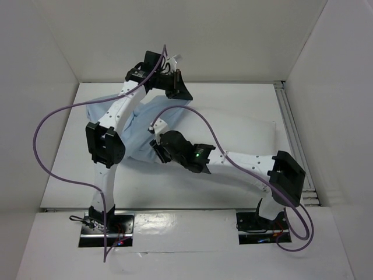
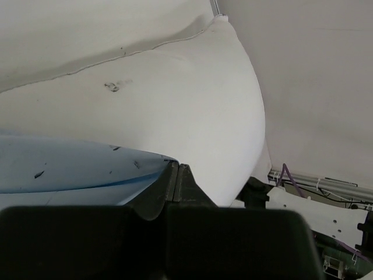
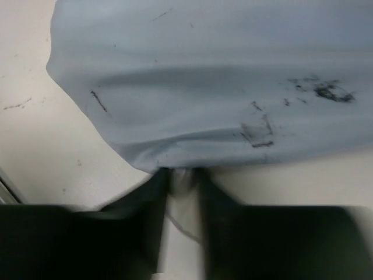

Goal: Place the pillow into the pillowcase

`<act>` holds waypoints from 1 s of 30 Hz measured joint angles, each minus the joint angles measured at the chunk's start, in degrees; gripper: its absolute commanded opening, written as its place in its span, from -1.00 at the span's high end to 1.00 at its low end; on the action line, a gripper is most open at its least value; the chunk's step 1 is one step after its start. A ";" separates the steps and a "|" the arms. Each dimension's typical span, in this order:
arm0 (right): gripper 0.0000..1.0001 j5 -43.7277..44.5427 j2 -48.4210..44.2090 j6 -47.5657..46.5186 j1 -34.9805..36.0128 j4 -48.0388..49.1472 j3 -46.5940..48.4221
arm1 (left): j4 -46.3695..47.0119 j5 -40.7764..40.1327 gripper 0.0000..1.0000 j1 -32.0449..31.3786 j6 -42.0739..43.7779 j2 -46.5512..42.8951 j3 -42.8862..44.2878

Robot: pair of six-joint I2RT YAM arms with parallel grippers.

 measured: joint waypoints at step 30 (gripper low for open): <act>-0.51 -5.95 -12.63 18.84 -46.14 -26.01 -1.36 | -1.22 -3.50 1.00 0.46 2.03 4.44 -1.20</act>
